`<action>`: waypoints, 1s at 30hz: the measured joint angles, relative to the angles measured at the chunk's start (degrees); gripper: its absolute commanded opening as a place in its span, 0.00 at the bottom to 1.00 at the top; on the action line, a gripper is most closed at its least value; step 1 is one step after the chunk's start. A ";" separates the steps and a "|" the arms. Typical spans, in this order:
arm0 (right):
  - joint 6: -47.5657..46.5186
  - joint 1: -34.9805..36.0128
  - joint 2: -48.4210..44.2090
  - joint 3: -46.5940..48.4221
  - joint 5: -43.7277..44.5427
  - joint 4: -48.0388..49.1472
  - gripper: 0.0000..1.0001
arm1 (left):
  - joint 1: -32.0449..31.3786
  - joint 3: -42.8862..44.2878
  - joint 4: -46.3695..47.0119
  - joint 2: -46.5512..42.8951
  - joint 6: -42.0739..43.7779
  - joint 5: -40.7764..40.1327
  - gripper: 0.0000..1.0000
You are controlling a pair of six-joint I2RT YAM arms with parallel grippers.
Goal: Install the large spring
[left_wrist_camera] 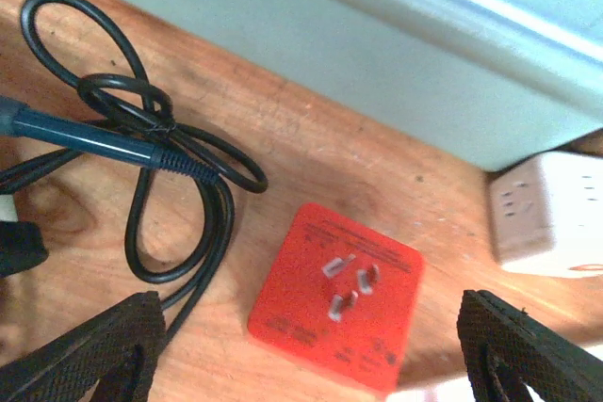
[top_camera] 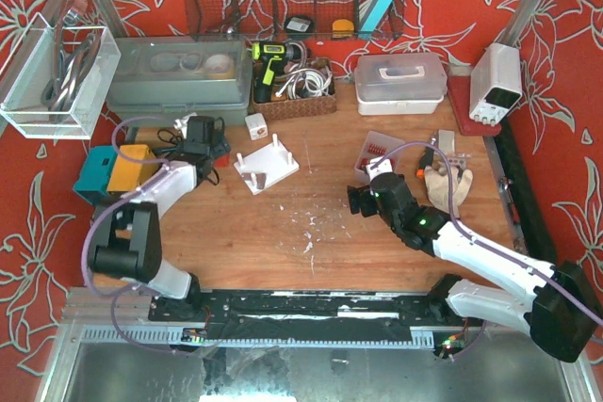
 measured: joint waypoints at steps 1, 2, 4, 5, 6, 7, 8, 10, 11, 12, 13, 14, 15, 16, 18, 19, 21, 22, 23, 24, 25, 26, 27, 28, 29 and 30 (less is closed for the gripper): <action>0.00 0.00 0.00 0.00 0.02 0.00 0.99 | -0.13 -0.81 -0.11 -2.03 -0.74 0.63 0.87; 0.00 0.00 0.00 0.00 0.04 0.00 0.99 | -0.24 -1.68 -0.24 -4.39 -1.60 1.38 0.87; 0.00 0.00 0.00 0.00 0.09 0.00 0.99 | -0.42 -3.17 -0.63 -8.63 -3.43 3.17 0.86; 0.00 0.00 0.00 0.00 0.17 0.00 0.99 | -0.55 -3.82 -0.81 -10.54 -4.48 4.24 0.85; 0.00 0.00 0.02 0.00 0.20 0.00 0.99 | -0.63 -4.55 -0.98 -12.28 -5.86 5.29 0.83; 0.00 0.00 0.04 0.00 0.20 0.00 0.99 | -0.66 -5.09 -1.64 -13.79 -7.63 6.05 0.81; 0.00 0.00 0.11 0.00 0.20 0.00 0.99 | -0.68 -5.49 -2.62 -14.99 -9.53 6.67 0.80; 0.00 0.00 0.31 0.00 0.20 0.00 0.99 | -0.70 -5.88 -5.38 -16.65 -13.31 7.76 0.78; 0.00 0.00 0.52 0.00 0.20 0.00 0.99 | -0.74 -6.05 -6.69 -17.22 -14.82 8.46 0.77; 0.00 0.00 0.79 0.00 0.20 0.00 0.99 | -0.90 -6.25 -7.52 -17.59 -15.45 9.18 0.73; 0.00 0.02 1.11 0.00 0.17 0.00 0.99 | -1.29 -6.51 -8.22 -17.97 -15.52 9.97 0.71; 0.00 0.04 1.42 0.00 0.20 0.00 0.99 | -2.29 -6.67 -8.79 -18.16 -14.84 10.82 0.68; 0.00 0.09 1.70 0.00 0.17 0.00 0.99 | -4.07 -6.69 -9.14 -18.18 -13.62 10.78 0.66; 0.00 0.11 1.88 0.00 0.17 0.00 0.99 | -6.03 -6.69 -9.29 -18.18 -12.52 10.69 0.63; 0.00 0.20 2.10 0.00 0.20 -0.04 0.99 | -11.28 -6.45 -10.10 -18.10 -9.53 10.14 0.57; 0.00 0.22 2.10 0.00 0.20 -0.09 0.99 | -13.53 -6.19 -10.62 -17.94 -8.33 10.08 0.54; 0.00 0.33 2.10 0.00 0.20 -0.11 0.99 | -17.44 -5.03 -11.98 -17.35 -5.55 9.46 0.50; 0.00 0.35 2.10 0.00 0.20 -0.11 0.99 | -19.02 -4.44 -12.41 -17.05 -4.24 9.14 0.49; 0.00 0.35 2.10 0.00 0.22 -0.15 0.99 | -20.52 -3.89 -12.83 -16.85 -2.95 8.79 0.47; 0.00 0.35 2.08 0.00 0.22 -0.15 0.99 | -21.79 -3.50 -12.96 -16.76 -1.84 8.46 0.46; 0.00 0.35 2.08 0.00 0.22 -0.17 0.99 | -22.99 -3.17 -13.00 -16.72 -0.63 8.17 0.45; 0.00 0.35 2.08 0.00 0.24 -0.24 0.99 | -23.96 -2.89 -13.00 -16.61 0.52 8.07 0.44; 0.00 0.35 2.08 0.00 0.22 -0.33 0.99 | -24.79 -2.54 -13.03 -16.35 1.75 8.09 0.42; 0.00 0.35 2.08 0.00 0.24 -0.37 0.99 | -25.38 -2.01 -13.20 -15.76 3.13 8.15 0.41; 0.00 0.35 2.08 0.00 0.22 -0.39 0.99 | -25.68 -1.33 -13.40 -14.84 4.37 8.13 0.41; 0.00 0.35 2.08 0.00 0.22 -0.39 0.99 | -25.77 -0.70 -13.46 -13.77 5.40 8.04 0.41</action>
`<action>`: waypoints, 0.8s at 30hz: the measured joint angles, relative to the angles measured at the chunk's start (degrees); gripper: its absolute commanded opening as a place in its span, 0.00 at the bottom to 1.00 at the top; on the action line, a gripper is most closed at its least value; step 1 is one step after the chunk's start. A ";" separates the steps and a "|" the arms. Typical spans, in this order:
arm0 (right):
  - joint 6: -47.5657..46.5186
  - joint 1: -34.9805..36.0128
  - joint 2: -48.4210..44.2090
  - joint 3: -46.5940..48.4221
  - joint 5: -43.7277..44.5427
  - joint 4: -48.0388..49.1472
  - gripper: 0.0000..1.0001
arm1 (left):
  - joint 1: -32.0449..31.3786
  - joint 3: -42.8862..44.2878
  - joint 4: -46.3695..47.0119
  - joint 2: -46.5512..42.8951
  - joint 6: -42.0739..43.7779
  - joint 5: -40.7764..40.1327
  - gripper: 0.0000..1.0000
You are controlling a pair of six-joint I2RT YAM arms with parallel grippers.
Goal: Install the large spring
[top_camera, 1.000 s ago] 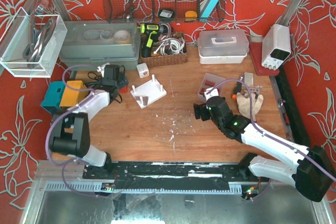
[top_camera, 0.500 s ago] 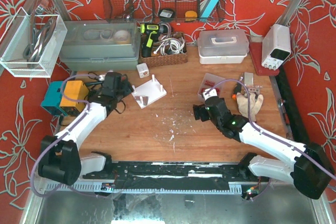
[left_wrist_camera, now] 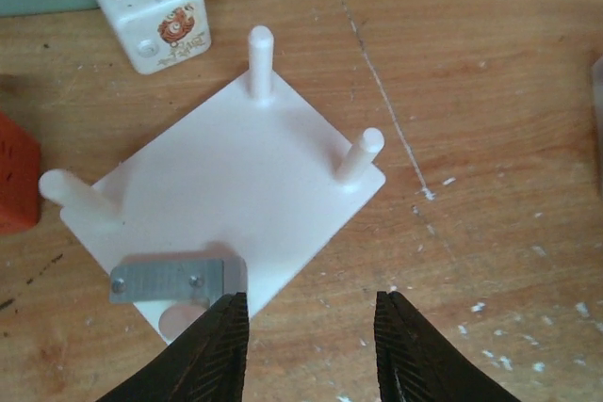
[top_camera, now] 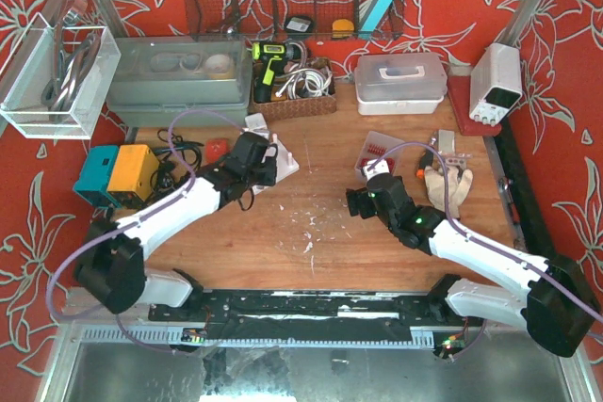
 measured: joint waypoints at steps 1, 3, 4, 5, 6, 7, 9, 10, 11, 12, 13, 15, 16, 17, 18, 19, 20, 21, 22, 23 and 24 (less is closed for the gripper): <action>0.00 0.00 0.00 0.00 0.02 0.00 0.99 | 0.00 0.85 -0.20 1.57 1.29 -0.07 0.40; 0.00 0.00 -0.02 0.00 0.02 -0.02 0.99 | 0.00 2.14 -0.50 4.57 3.37 -0.09 0.38; 0.00 0.00 -0.04 0.00 0.02 -0.04 0.99 | 0.00 2.80 -0.96 6.12 4.33 -0.09 0.38; 0.00 0.00 -0.07 0.00 0.02 -0.04 0.99 | 0.00 3.58 -1.55 7.80 5.27 -0.09 0.38; 0.00 0.00 -0.09 0.00 0.02 -0.04 0.99 | 0.00 4.33 -2.08 9.33 5.97 -0.07 0.39; 0.00 0.00 -0.09 0.00 0.04 -0.04 0.99 | 0.00 5.05 -2.64 10.67 6.60 -0.04 0.39; 0.00 0.02 -0.09 0.00 0.11 -0.04 0.99 | 0.02 6.69 -3.67 13.18 7.69 0.20 0.39; 0.00 0.04 -0.02 0.00 0.33 -0.04 0.99 | 0.04 7.58 -4.33 14.19 8.02 0.37 0.40; 0.00 0.04 0.22 0.02 0.50 -0.04 0.99 | 0.09 8.63 -5.09 15.15 8.26 0.59 0.40; 0.00 0.04 0.61 0.13 0.66 -0.11 0.99 | 0.20 9.81 -5.99 16.06 8.57 0.72 0.40; 0.00 0.04 1.14 0.24 0.79 -0.15 0.99 | 0.33 11.02 -6.93 16.94 9.03 0.76 0.40; 0.00 0.11 2.08 0.42 0.85 -0.37 0.99 | 0.59 13.68 -9.01 18.75 9.51 0.55 0.40; 0.00 0.15 2.32 0.42 0.85 -0.42 0.99 | 0.81 14.91 -9.86 19.63 9.73 0.37 0.40; 0.00 0.22 2.45 0.42 0.87 -0.44 0.99 | 1.14 15.87 -10.60 20.37 9.92 0.26 0.40; 0.00 0.26 2.47 0.42 0.90 -0.44 0.99 | 1.55 16.61 -11.28 21.03 10.25 0.28 0.40; 0.00 0.26 2.45 0.42 0.98 -0.44 0.99 | 2.10 17.16 -11.89 21.62 10.54 0.39 0.39; 0.00 0.26 2.43 0.42 1.05 -0.44 0.99 | 2.80 17.59 -12.55 22.18 10.84 0.61 0.39; 0.00 0.26 2.43 0.42 1.07 -0.44 0.99 | 3.61 17.90 -13.14 22.69 11.04 0.94 0.39; 0.00 0.26 2.43 0.42 1.07 -0.44 0.99 | 4.42 18.12 -13.55 23.17 11.28 1.38 0.40; 0.00 0.26 2.43 0.42 1.07 -0.44 0.99 | 5.16 18.29 -13.86 23.63 11.56 1.73 0.39; 0.00 0.28 2.43 0.42 1.07 -0.44 0.99 | 5.88 18.51 -14.27 24.13 11.89 2.08 0.39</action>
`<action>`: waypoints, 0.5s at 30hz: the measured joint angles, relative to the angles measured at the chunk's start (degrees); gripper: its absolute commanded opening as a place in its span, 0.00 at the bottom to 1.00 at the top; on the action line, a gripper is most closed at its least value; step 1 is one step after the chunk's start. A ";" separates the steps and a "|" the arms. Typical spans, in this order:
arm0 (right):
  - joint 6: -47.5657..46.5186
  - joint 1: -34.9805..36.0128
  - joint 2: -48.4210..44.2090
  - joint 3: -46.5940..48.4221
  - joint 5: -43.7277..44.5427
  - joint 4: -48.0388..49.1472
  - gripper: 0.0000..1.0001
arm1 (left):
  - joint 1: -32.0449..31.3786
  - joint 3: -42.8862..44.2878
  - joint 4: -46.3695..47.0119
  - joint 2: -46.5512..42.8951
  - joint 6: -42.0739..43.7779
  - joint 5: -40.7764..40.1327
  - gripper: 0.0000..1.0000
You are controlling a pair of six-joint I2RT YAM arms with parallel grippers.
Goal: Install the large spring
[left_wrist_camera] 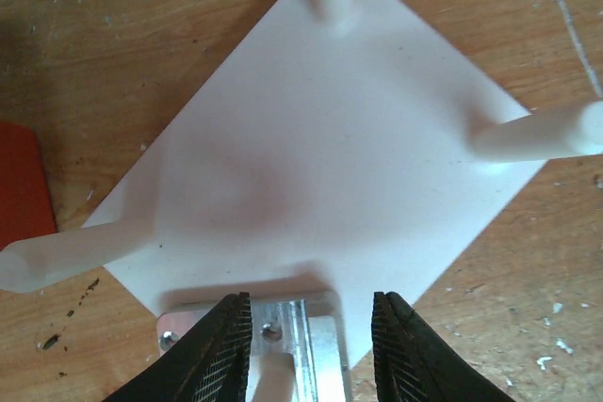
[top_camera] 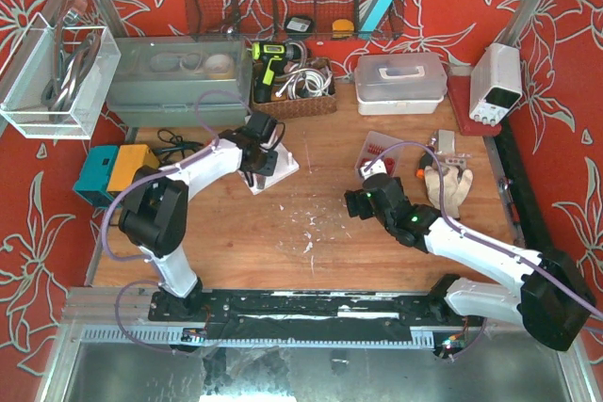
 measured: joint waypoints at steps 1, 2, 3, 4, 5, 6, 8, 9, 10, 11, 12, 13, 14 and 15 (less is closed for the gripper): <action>0.00 0.04 -0.02 0.00 0.00 0.00 0.99 | 0.59 0.20 -0.42 0.39 0.24 0.15 0.39; 0.00 0.09 0.00 0.00 0.00 0.00 0.99 | 0.94 0.44 -0.76 0.74 0.42 0.42 0.38; 0.00 0.09 0.00 0.00 0.00 0.00 0.99 | 1.05 0.66 -1.05 0.94 0.59 0.66 0.38; 0.00 0.13 0.00 0.00 0.00 0.00 0.99 | 1.05 0.94 -1.31 1.09 0.74 1.01 0.38; 0.00 0.13 -0.02 0.00 0.00 0.00 0.99 | 0.94 1.22 -1.55 1.20 0.92 1.29 0.38; 0.00 0.13 -0.02 0.00 0.00 0.00 0.99 | 0.90 1.55 -1.75 1.31 1.11 1.60 0.38; 0.00 0.20 -0.11 0.00 0.02 -0.02 0.99 | 0.83 2.40 -2.01 1.75 1.38 1.90 0.37; 0.00 0.22 -0.20 0.00 0.02 -0.04 0.99 | 0.83 2.91 -2.12 2.16 1.51 1.97 0.37; 0.00 0.22 -0.33 0.00 0.07 -0.04 0.99 | 0.83 3.32 -2.14 2.67 1.57 1.99 0.36; 0.00 0.24 -0.42 0.00 0.13 -0.04 0.99 | 0.83 3.76 -2.34 3.23 1.60 1.97 0.36; 0.00 0.24 -0.52 0.00 0.24 -0.07 0.99 | 0.83 4.13 -2.51 3.93 1.66 1.92 0.35; -0.02 0.24 -0.63 0.00 0.37 -0.11 0.99 | 0.83 4.42 -2.73 4.66 1.70 1.81 0.35; -0.02 0.24 -0.74 0.00 0.48 -0.13 0.99 | 0.83 4.55 -2.97 5.20 1.68 1.64 0.34; -0.02 0.24 -0.85 0.00 0.61 -0.13 0.99 | 0.83 4.55 -3.21 5.70 1.66 1.44 0.33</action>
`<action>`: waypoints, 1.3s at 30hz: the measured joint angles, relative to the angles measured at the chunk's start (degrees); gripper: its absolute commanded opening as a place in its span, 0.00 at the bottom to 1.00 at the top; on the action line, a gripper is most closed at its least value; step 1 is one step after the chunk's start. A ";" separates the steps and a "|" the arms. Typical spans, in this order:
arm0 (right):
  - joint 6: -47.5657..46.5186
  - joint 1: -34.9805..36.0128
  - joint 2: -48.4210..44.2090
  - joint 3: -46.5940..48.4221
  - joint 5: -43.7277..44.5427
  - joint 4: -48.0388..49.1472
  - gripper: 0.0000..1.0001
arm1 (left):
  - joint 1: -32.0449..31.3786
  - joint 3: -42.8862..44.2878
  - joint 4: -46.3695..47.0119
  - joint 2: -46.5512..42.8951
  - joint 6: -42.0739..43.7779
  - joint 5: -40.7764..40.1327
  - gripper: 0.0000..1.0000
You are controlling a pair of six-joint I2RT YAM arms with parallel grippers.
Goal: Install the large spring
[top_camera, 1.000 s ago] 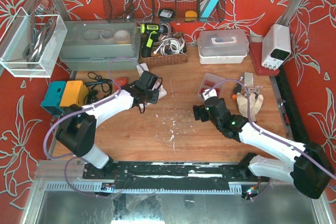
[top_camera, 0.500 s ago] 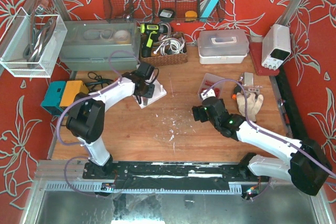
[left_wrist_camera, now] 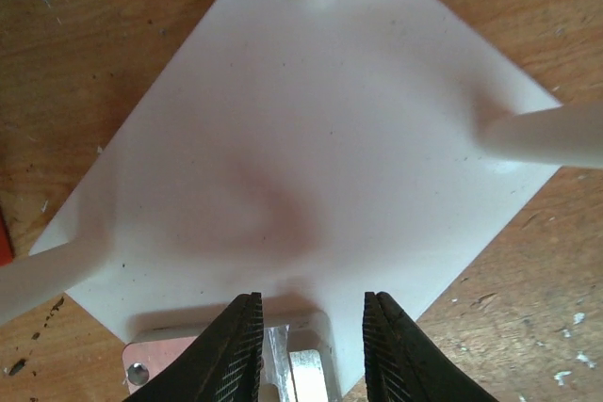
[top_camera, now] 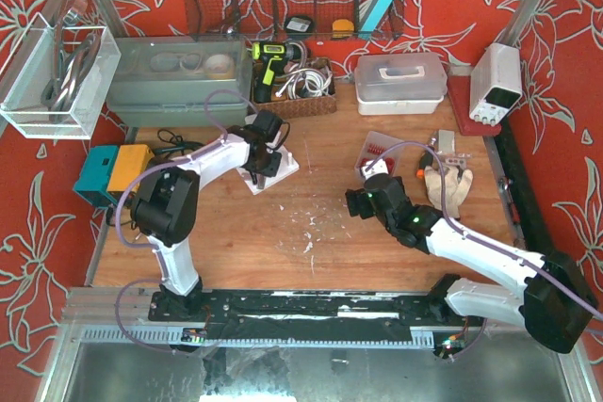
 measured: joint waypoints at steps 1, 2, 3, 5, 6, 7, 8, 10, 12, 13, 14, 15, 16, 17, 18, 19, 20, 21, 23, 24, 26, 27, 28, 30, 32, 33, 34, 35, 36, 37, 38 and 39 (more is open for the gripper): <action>0.00 0.00 -0.09 0.00 0.17 0.00 0.99 | 0.00 0.00 -0.39 0.35 -0.07 -0.15 0.33; 0.00 0.00 -0.17 0.00 0.24 0.00 0.99 | 0.00 0.00 -0.72 0.61 -0.09 -0.33 0.33; 0.00 0.00 -0.20 0.00 0.26 0.00 0.99 | 0.00 0.00 -0.98 0.72 -0.15 -0.44 0.33; 0.00 0.00 -0.20 0.00 0.26 -0.04 0.99 | 0.00 0.00 -1.42 0.74 -0.17 -0.52 0.32; 0.00 0.00 -0.20 0.00 0.26 -0.04 0.99 | 0.00 0.00 -1.51 0.74 -0.20 -0.59 0.32; 0.00 0.00 -0.20 0.00 0.26 -0.04 0.99 | -0.02 0.00 -1.62 0.74 -0.20 -0.70 0.32; 0.00 0.00 -0.20 0.00 0.26 -0.07 0.99 | -0.04 0.00 -1.73 0.74 -0.20 -0.79 0.32; 0.00 0.00 -0.20 0.00 0.31 -0.07 0.99 | -0.07 0.00 -1.86 0.79 -0.20 -0.94 0.32; 0.00 0.00 -0.20 0.00 0.35 -0.09 0.99 | -0.22 0.02 -1.88 1.01 -0.22 -1.03 0.32; 0.00 0.00 -0.20 0.00 0.42 -0.11 0.99 | -0.33 0.02 -1.88 1.20 -0.22 -1.16 0.32; 0.00 0.00 -0.20 0.00 0.46 -0.11 0.99 | -0.42 0.11 -1.92 1.46 -0.22 -1.29 0.32; 0.00 0.00 -0.20 0.00 0.50 -0.13 0.99 | -0.48 0.28 -1.99 1.81 -0.24 -1.44 0.32; 0.00 0.00 -0.20 0.00 0.57 -0.15 0.99 | -0.61 0.39 -1.95 2.08 -0.24 -1.49 0.32; -0.02 0.00 -0.20 0.00 0.61 -0.22 0.99 | -0.68 0.46 -1.95 2.32 -0.26 -1.57 0.32; 0.00 0.00 -0.22 0.00 0.63 -0.24 0.99 | -0.70 0.55 -2.03 2.56 -0.26 -1.60 0.32; -0.02 0.00 -0.26 0.00 0.66 -0.24 0.99 | -0.74 0.63 -2.10 2.78 -0.28 -1.66 0.32; -0.02 0.00 -0.31 0.00 0.66 -0.26 0.99 | -0.74 0.70 -2.08 2.95 -0.31 -1.79 0.32; -0.02 0.00 -0.42 0.00 0.66 -0.26 0.99 | -0.79 0.76 -2.08 3.06 -0.33 -1.86 0.32; -0.02 0.00 -0.52 0.00 0.68 -0.24 0.99 | -0.81 0.90 -2.12 3.23 -0.39 -2.08 0.32; -0.02 0.00 -0.55 0.00 0.70 -0.26 0.99 | -0.85 1.03 -2.23 3.34 -0.42 -2.21 0.32; -0.02 0.00 -0.57 0.00 0.72 -0.26 0.99 | -1.07 1.51 -2.62 3.78 -0.42 -2.56 0.33; -0.02 0.00 -0.57 0.00 0.72 -0.26 0.99 | -1.25 1.97 -2.99 4.11 -0.39 -2.75 0.34; -0.02 0.00 -0.59 0.00 0.72 -0.26 0.99 | -1.51 2.67 -3.45 4.59 -0.39 -3.04 0.36; -0.02 0.00 -0.63 0.00 0.74 -0.26 0.99 | -2.21 4.92 -4.74 5.86 -0.26 -4.00 0.40; -0.02 0.00 -0.63 0.00 0.79 -0.28 0.99 | -3.02 7.74 -6.19 7.06 -0.31 -5.33 0.41; -0.02 0.00 -0.63 0.00 0.83 -0.28 0.99 | -3.45 9.11 -6.78 7.48 -0.39 -6.16 0.40; -0.02 0.00 -0.66 0.00 0.85 -0.28 0.99 | -3.89 10.05 -7.26 7.61 -0.39 -6.93 0.38; -0.04 0.00 -0.68 0.00 0.85 -0.31 0.99 | -4.46 10.84 -7.74 7.61 -0.57 -7.91 0.36; -0.04 0.00 -0.74 0.00 0.85 -0.31 0.99 | -4.96 11.26 -8.13 7.56 -0.87 -8.76 0.34; -0.07 0.00 -0.83 0.00 0.85 -0.31 0.99 | -5.49 11.37 -8.28 7.48 -1.22 -9.55 0.32; -0.07 0.00 -0.94 0.00 0.87 -0.31 0.99 | -6.01 11.23 -8.59 7.48 -1.62 -10.29 0.31; -0.07 0.00 -1.07 0.00 0.87 -0.31 0.99 | -6.49 10.88 -8.87 7.48 -2.05 -10.95 0.29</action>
